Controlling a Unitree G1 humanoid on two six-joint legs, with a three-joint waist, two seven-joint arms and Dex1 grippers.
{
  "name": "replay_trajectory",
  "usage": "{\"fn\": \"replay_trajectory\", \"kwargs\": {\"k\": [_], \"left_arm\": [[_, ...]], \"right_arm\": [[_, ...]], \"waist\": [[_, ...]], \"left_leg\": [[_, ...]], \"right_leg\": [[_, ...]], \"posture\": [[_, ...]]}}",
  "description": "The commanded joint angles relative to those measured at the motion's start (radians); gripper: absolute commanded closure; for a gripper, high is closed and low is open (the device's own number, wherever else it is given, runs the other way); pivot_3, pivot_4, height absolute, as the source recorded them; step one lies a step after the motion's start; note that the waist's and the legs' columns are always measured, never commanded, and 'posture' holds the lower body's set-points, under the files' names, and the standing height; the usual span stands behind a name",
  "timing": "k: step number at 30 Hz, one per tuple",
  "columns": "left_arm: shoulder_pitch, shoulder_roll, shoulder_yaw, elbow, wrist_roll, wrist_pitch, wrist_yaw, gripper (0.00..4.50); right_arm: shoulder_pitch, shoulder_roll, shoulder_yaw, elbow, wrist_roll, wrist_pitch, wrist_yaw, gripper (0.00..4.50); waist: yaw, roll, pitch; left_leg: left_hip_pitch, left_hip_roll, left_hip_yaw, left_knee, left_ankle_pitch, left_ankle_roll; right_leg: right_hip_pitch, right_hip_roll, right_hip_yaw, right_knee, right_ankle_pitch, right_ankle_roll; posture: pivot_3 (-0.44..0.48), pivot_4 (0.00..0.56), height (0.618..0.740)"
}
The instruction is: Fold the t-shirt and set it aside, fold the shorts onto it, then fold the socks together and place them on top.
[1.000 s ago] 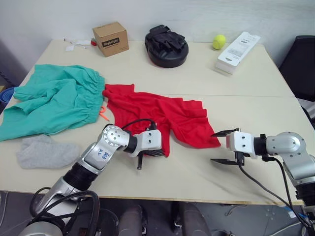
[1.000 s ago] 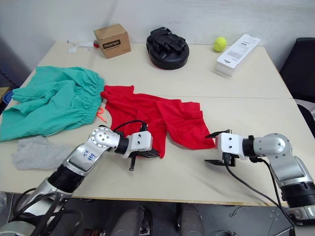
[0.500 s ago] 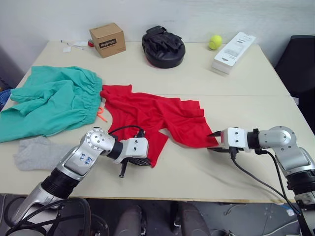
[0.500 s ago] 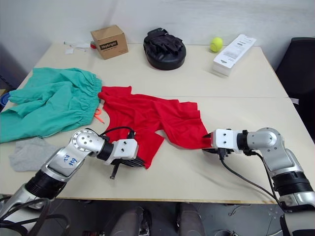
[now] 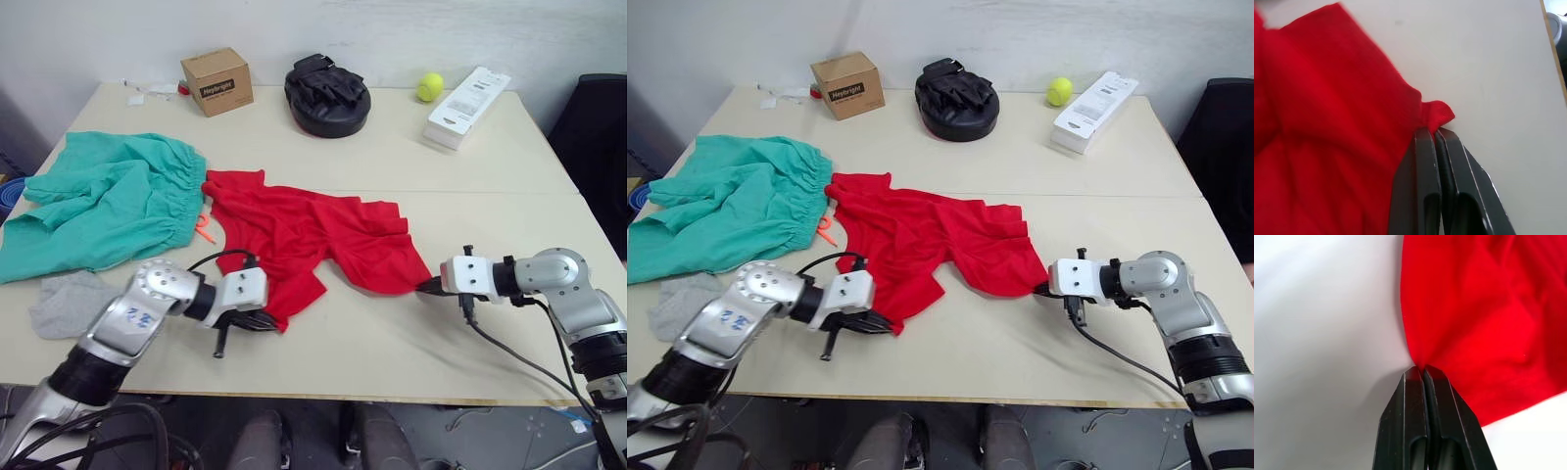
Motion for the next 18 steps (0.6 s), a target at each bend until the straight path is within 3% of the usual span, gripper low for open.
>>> {"fn": "replay_trajectory", "kwargs": {"k": [1,8,18], "left_arm": [[0.097,0.118,0.121,-0.091,-0.124,0.038,-0.115,4.50],[0.377,0.282,0.284,-0.175,-0.181,0.024,-0.182,4.50],[0.698,0.310,0.498,-0.298,-0.201,0.047,-0.192,4.50]], "right_arm": [[0.066,-0.085,-0.024,-0.122,0.105,0.069,0.147,4.49],[0.243,-0.200,-0.066,-0.373,0.257,0.199,0.229,4.49],[0.558,-0.316,-0.210,-0.647,0.403,0.341,0.197,4.49]], "waist": [[-0.002,0.001,0.001],[-0.001,0.006,0.003],[0.002,0.006,0.003]], "left_leg": [[0.000,0.000,-0.001,0.000,0.000,0.000],[-0.002,-0.001,-0.003,0.000,-0.001,0.000],[-0.002,-0.001,-0.006,-0.002,-0.003,-0.001]], "right_leg": [[0.000,0.000,-0.001,0.000,0.000,0.000],[0.000,-0.003,-0.005,-0.002,-0.001,-0.002],[0.000,-0.004,-0.006,-0.003,-0.002,-0.003]], "posture": [[0.000,0.150,0.740],[0.000,0.150,0.740],[0.000,0.150,0.740]]}}
